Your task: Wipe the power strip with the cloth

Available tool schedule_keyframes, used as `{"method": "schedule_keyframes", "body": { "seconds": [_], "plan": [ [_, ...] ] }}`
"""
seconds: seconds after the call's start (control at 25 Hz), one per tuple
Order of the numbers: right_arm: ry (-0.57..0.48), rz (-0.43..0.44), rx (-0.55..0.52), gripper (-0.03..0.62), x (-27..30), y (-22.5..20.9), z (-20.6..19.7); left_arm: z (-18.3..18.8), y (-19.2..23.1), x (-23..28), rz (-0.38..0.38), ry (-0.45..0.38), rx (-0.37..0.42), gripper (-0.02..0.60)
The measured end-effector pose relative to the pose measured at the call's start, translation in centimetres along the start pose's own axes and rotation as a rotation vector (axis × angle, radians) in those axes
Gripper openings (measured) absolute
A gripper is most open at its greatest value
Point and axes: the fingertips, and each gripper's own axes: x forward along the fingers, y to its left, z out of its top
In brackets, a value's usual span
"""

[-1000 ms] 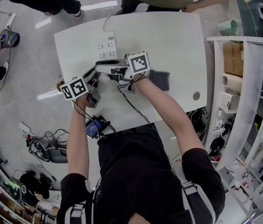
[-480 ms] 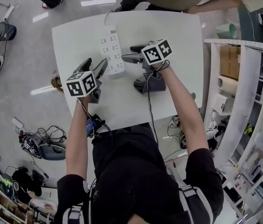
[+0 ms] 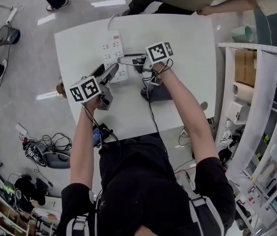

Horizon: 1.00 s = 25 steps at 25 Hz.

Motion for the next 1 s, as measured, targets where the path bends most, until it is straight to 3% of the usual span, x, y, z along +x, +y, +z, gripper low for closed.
{"method": "schedule_keyframes", "body": {
  "seconds": [0.12,0.2,0.36,0.6,0.72,0.84,0.88,0.92,0.96,1.0],
  "plan": [
    [-0.065,0.146,0.082,0.304,-0.1,1.8,0.7,0.7,0.1,-0.4,-0.035,-0.009,-0.023,0.413],
    [-0.097,0.242,0.075,0.302,-0.2,3.6,1.5,1.1,0.2,-0.6,-0.060,-0.026,-0.059,0.413],
    [-0.126,0.314,0.055,0.301,0.5,5.6,2.6,1.5,0.4,-1.0,-0.107,-0.051,-0.121,0.413],
    [-0.170,0.422,0.156,0.250,2.4,6.9,3.2,2.5,1.2,-2.8,-0.204,-0.118,-0.254,0.413],
    [-0.176,0.374,0.131,0.136,3.7,6.5,3.1,3.0,1.6,-3.7,-0.209,-0.139,-0.272,0.413],
    [-0.138,0.276,-0.026,0.132,4.0,6.4,3.1,3.3,1.8,-3.8,-0.211,-0.150,-0.289,0.413],
    [-0.124,0.231,-0.076,0.143,3.9,6.2,3.2,3.3,1.8,-3.7,-0.219,-0.153,-0.305,0.413],
    [-0.116,0.193,-0.112,0.188,3.7,5.8,3.4,3.4,1.7,-3.7,-0.230,-0.155,-0.322,0.413],
    [-0.111,0.167,-0.133,0.276,3.6,5.4,3.5,3.4,1.7,-3.7,-0.235,-0.156,-0.324,0.412],
    [-0.110,0.157,-0.138,0.305,3.6,5.2,3.5,3.4,1.8,-3.8,-0.231,-0.156,-0.313,0.411]
  ]
}}
